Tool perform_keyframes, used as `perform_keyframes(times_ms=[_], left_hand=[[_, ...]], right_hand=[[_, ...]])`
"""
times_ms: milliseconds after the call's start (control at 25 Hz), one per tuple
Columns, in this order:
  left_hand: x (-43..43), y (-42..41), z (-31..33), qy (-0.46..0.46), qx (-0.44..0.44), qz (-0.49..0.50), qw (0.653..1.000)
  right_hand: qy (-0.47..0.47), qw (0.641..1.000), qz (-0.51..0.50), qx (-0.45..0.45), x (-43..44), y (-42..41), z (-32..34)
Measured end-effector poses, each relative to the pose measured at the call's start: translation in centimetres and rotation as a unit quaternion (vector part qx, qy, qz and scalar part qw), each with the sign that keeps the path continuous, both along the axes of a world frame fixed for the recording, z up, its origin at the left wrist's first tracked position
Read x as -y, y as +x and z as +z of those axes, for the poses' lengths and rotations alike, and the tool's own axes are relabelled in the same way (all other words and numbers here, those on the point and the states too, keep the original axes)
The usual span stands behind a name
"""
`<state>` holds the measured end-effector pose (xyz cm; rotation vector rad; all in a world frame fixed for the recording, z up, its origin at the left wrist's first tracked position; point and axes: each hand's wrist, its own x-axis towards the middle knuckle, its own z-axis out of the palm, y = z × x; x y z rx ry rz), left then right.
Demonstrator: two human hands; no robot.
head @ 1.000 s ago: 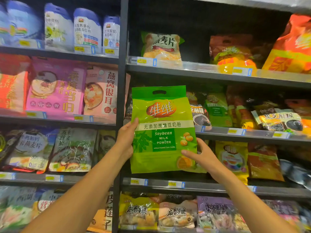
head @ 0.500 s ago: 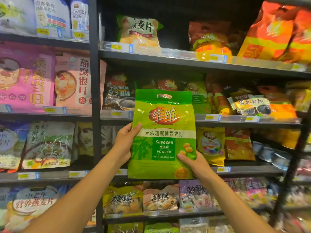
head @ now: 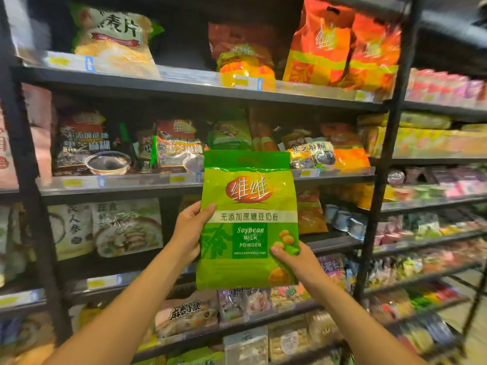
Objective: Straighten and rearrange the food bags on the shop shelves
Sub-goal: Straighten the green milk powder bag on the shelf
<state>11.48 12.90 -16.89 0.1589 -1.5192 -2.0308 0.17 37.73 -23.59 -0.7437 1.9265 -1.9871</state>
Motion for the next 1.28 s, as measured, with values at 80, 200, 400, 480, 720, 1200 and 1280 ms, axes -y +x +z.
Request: perform_keyframes(times_ms=[80,200,400,480,720,1200,1280], left_hand=[[-2.7,-2.2,0.1,0.004,0.000,0.004,1.000],[-5.7,-5.1,0.6,0.017,-0.007,0.006,1.000],[-9.2,-8.7,2.2,0.032,-0.014,0.033,0.999],[-9.6,-9.6,3.4,0.037,-0.015,0.043,0.998],[-6.6,-13.1,8.1,0.019,-0.005,0.083,0.996],[4.2,-21.8,17.3,-0.048,0.037,0.075,0.995],[6.3,-23.4,18.5,-0.050,0.033,0.090,0.994]], right_hand=[[0.004,1.000,-0.008,-0.006,-2.7,-2.0,0.3],[0.003,1.000,-0.007,-0.018,-5.8,-4.8,0.8],[0.007,0.999,0.014,-0.038,-8.7,-9.6,2.7],[-0.002,0.999,0.011,-0.053,-8.6,-11.0,3.8],[-0.021,0.994,0.006,-0.107,-5.0,-15.0,8.8],[0.047,0.993,0.080,-0.076,5.5,-25.0,20.3],[0.036,0.989,0.125,-0.069,6.8,-26.4,22.1]])
